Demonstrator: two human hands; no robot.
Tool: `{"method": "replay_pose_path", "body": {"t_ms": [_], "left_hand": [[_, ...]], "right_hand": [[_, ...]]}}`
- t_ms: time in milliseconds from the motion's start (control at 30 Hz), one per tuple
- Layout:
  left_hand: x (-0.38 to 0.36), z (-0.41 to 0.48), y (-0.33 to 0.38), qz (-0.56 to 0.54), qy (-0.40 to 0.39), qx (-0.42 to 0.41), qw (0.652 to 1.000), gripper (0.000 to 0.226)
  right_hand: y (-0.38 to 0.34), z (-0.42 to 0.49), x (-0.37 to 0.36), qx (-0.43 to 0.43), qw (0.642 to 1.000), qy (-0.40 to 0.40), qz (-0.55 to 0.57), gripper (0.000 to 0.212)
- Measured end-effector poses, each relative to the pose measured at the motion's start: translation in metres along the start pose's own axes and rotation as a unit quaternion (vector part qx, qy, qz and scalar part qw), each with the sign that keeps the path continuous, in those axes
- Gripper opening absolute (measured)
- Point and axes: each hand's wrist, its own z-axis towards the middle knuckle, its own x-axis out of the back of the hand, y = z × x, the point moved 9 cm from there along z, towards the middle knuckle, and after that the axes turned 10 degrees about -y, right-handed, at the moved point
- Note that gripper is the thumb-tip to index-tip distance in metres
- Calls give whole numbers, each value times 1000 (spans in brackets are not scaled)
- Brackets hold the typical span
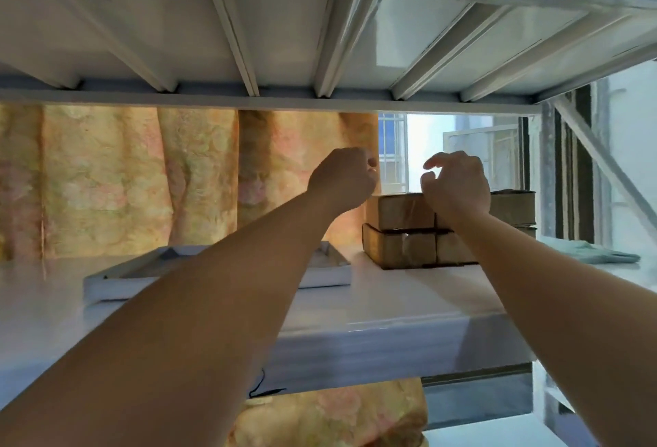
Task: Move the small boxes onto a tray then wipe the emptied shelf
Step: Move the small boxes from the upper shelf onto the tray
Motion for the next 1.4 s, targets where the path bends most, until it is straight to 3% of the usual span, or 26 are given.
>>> {"method": "replay_pose_path", "body": {"t_ms": [167,300,433,567,800,1267,1400], "left_hand": [[-47,28,29,-10,-29,-29,999,28],[-80,33,29,50,-21,-41,998,35],[-94,35,20,59,-91,-36,993,42],[-103,33,26,105,-145,-48,983,49],[-97,23,41,199,-50,-12,979,46],[-77,22,19,43,26,99,994,47],[-75,24,6,30,-6,145,989,51]], "right_hand": [[23,-5,-16,26,998,-24,-51,31],[30,-2,-27,39,994,-51,-92,36],[22,-5,-26,66,983,-35,-171,38],[22,-6,-26,65,983,-43,-168,38],[23,-6,-27,54,981,-50,-177,44],[35,-10,-21,-17,991,-66,-117,48],[36,-11,-23,-27,986,-96,-133,52]]}}
